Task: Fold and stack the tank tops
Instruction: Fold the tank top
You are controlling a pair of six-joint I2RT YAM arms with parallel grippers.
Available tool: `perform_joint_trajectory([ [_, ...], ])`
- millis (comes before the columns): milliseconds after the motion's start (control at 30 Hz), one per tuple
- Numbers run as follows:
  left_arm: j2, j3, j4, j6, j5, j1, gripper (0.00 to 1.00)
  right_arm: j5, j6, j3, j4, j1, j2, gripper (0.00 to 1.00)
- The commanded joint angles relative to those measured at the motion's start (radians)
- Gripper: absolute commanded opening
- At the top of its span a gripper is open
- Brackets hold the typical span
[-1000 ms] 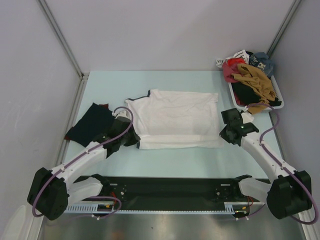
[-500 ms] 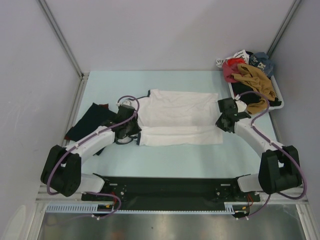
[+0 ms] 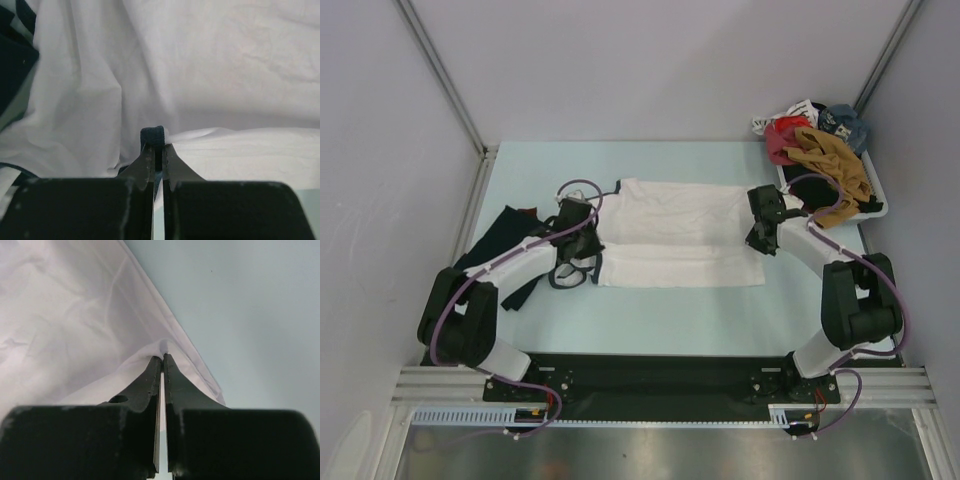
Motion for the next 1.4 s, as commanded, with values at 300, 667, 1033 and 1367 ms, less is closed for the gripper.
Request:
perform_joint_trajectory([
  [300, 0.073, 0.116, 0.034, 0.063, -0.019, 0.040, 0.46, 0.017, 0.005, 0.066, 0.034, -0.044, 0.044, 0.52],
  [667, -0.190, -0.036, -0.015, 0.100, 0.046, 0.026, 0.86, -0.139, 0.021, -0.308, 0.087, -0.050, -0.393, 0.63],
  [1033, -0.364, -0.274, 0.029, 0.030, 0.138, -0.083, 0.87, -0.196, 0.104, -0.453, 0.168, -0.048, -0.448, 0.66],
  [1367, -0.321, -0.323, 0.072, 0.011, 0.119, -0.117, 0.87, -0.096, 0.164, -0.440, 0.218, -0.048, -0.296, 0.35],
])
